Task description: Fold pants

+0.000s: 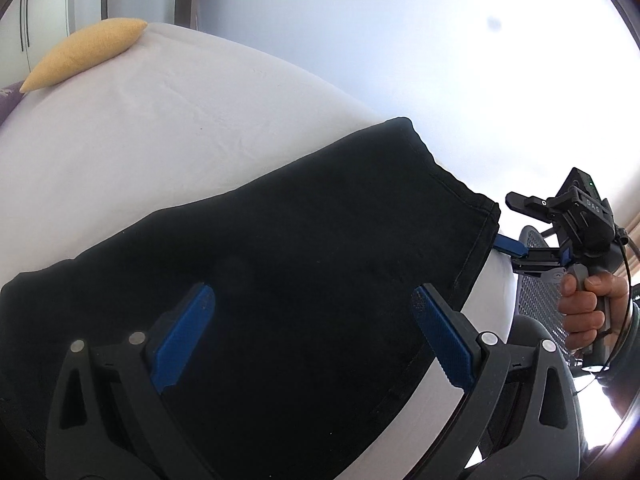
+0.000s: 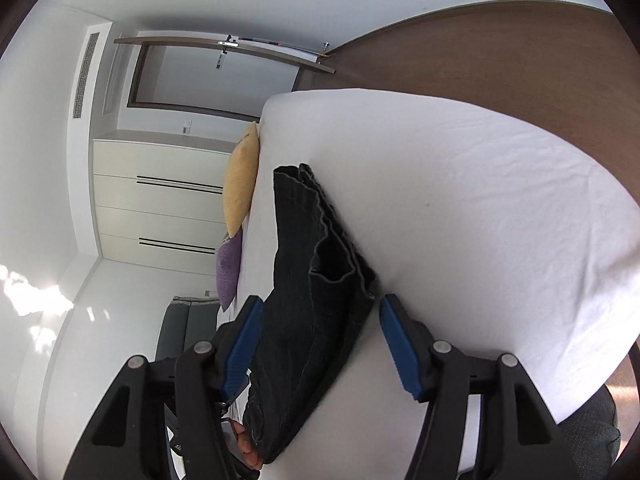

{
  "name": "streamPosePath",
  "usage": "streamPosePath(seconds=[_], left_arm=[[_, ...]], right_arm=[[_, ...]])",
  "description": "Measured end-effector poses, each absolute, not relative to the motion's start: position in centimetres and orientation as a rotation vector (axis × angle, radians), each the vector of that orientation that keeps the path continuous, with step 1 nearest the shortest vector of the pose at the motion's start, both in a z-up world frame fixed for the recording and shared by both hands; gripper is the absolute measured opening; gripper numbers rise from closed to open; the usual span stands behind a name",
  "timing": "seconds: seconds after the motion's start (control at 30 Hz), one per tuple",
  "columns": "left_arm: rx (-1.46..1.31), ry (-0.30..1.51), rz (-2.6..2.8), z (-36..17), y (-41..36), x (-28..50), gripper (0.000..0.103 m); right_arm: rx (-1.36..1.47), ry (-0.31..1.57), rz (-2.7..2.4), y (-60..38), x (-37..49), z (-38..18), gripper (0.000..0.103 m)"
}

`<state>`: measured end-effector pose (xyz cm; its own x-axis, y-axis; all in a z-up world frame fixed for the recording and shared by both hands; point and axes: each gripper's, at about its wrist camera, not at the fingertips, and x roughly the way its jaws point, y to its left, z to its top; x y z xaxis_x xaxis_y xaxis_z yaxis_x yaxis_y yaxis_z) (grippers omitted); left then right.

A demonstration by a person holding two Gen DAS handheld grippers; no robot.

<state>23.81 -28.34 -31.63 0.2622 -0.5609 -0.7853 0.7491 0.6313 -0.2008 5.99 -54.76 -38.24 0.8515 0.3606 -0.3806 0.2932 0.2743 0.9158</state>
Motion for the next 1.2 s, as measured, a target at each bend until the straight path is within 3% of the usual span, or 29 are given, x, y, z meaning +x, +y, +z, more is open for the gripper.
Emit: streamPosePath(seconds=[0.17, 0.27, 0.4, 0.47, 0.63, 0.9, 1.2], left_arm=[[0.21, 0.973, -0.886, -31.9, -27.5, 23.8, 0.1], [0.195, 0.987, -0.869, -32.2, -26.9, 24.2, 0.1], [0.177, 1.005, -0.862, -32.7, -26.2, 24.5, 0.1], [0.169, 1.014, -0.858, -32.9, -25.7, 24.6, 0.1], [0.135, 1.032, -0.838, -33.3, -24.4, 25.2, 0.1], [0.107, 1.051, -0.819, -33.6, -23.7, 25.4, 0.1], [0.045, 1.067, -0.792, -34.2, -22.0, 26.2, 0.1]], right_arm=[[1.314, 0.604, 0.023, -54.3, 6.9, -38.1, 0.059], [1.334, 0.608, -0.006, -54.1, 7.1, -38.3, 0.052], [1.335, 0.633, -0.033, -53.6, 8.5, -38.4, 0.035], [1.343, 0.624, -0.041, -53.6, 8.5, -38.5, 0.032], [1.368, 0.607, -0.062, -53.7, 7.8, -39.1, 0.015], [1.4, 0.584, -0.063, -54.0, 6.8, -39.5, 0.012], [1.134, 0.614, -0.104, -52.3, 8.3, -35.2, 0.012]])
